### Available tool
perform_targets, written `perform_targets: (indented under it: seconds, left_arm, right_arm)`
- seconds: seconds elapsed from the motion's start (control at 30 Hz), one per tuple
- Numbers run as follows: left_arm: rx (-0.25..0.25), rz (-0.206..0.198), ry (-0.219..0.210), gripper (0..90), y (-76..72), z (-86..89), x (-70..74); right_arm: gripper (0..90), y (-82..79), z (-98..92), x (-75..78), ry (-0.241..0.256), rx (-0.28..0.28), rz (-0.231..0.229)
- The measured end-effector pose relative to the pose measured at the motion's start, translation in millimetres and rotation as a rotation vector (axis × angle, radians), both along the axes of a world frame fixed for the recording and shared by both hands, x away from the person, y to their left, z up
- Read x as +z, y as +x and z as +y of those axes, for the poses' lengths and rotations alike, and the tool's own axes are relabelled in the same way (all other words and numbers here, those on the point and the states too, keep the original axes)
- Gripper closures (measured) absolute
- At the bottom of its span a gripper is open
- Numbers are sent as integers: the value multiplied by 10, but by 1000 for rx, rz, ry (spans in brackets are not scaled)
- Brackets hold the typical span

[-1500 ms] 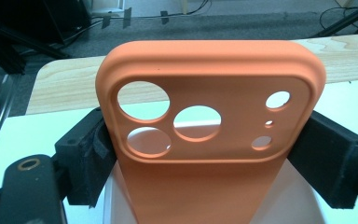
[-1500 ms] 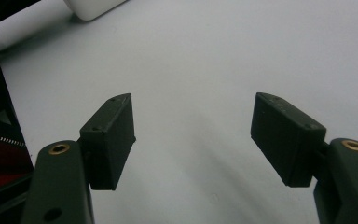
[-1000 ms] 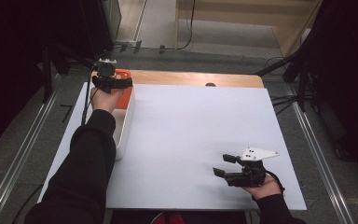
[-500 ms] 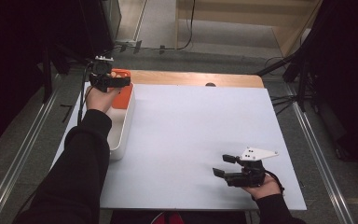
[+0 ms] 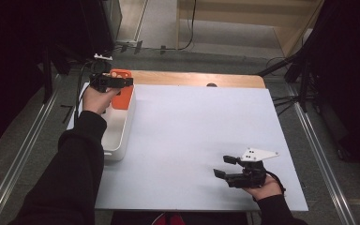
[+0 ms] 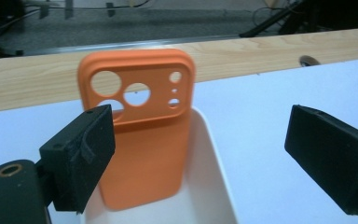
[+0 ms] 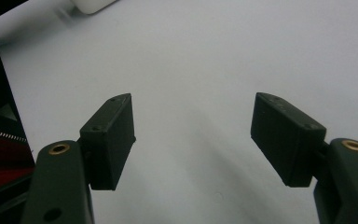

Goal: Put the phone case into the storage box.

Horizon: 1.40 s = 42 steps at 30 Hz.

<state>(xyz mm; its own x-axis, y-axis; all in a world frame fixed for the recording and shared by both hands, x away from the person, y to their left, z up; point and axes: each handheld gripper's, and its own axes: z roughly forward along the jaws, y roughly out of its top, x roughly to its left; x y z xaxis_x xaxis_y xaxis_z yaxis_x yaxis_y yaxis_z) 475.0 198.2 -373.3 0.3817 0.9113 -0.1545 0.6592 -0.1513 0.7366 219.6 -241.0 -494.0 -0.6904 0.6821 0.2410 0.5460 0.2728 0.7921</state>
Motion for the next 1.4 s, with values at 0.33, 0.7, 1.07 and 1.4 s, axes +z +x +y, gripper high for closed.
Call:
perform_targets:
  seconds: [0.33,0.7,1.07,1.4]
  left_arm:
    - [-90,-4,-3,90,-170,-48,56]
    - [-211,-12,-45,132,-413,-97,66]
    - [-309,-22,-111,132,-632,-152,35]
    - [-372,-20,-122,140,-817,-203,-54]
  right_arm:
    - [292,7,13,-7,-1,4,4]
    - [292,2,23,-9,-3,2,7]
    - [292,5,32,-21,-8,8,13]
    - [292,3,31,-23,-10,9,14]
